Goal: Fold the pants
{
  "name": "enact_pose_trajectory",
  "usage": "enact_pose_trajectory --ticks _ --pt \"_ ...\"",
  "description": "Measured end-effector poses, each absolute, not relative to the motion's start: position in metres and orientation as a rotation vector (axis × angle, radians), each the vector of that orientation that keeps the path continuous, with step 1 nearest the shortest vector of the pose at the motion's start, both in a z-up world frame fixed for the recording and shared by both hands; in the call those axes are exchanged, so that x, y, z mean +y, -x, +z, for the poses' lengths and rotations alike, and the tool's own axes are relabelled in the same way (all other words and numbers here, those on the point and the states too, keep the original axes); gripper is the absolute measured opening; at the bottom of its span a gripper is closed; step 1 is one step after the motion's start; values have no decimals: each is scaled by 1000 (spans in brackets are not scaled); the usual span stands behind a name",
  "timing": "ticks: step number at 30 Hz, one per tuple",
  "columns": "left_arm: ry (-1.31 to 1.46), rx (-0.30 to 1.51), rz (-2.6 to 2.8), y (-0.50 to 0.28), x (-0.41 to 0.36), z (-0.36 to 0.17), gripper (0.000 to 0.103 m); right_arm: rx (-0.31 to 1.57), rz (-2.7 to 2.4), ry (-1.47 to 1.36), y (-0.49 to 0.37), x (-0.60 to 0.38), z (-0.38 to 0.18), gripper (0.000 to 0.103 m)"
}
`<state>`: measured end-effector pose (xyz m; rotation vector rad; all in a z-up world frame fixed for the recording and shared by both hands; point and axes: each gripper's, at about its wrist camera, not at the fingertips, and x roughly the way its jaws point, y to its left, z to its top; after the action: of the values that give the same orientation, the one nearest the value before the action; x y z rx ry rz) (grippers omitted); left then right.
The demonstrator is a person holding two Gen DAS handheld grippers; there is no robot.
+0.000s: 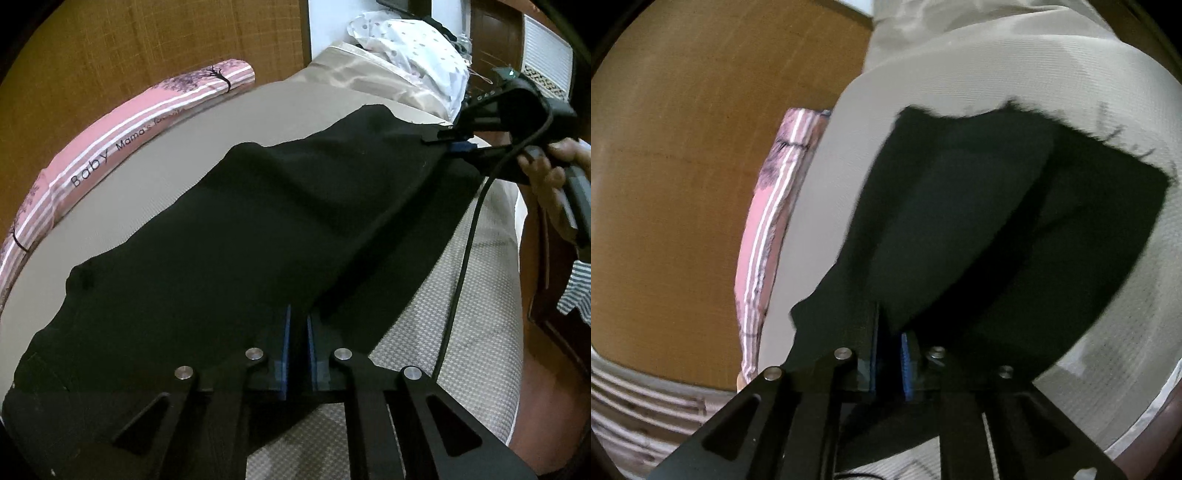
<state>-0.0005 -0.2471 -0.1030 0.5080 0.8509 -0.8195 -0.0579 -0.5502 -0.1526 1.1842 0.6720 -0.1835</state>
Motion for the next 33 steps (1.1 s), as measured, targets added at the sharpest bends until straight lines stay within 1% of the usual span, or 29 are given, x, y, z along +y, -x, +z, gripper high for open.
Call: enact_pose_trajectory --ticks 6,12,14,18,26,29,33 --pt "-500 869 -824 1 -246 -105 8 635 -268 -1232 61 -590 -170 14" --pt "-481 879 -823 -2 -245 -104 8 575 -324 -1259 57 -628 -163 14" --pt "-450 891 -826 -5 -243 -103 8 590 -321 -1246 53 -636 -156 6" --pt "-378 914 -821 -15 -237 -95 8 617 -291 -1192 35 -640 -125 5" --pt "-240 833 -780 -37 -213 -50 8 552 -156 -1100 -25 -620 -33 5" --pt "-209 798 -768 -42 -205 -34 8 526 -115 -1081 -42 -608 -8 5" --pt "-176 790 -768 -46 -199 -26 8 499 -88 -1044 -47 -599 18 5"
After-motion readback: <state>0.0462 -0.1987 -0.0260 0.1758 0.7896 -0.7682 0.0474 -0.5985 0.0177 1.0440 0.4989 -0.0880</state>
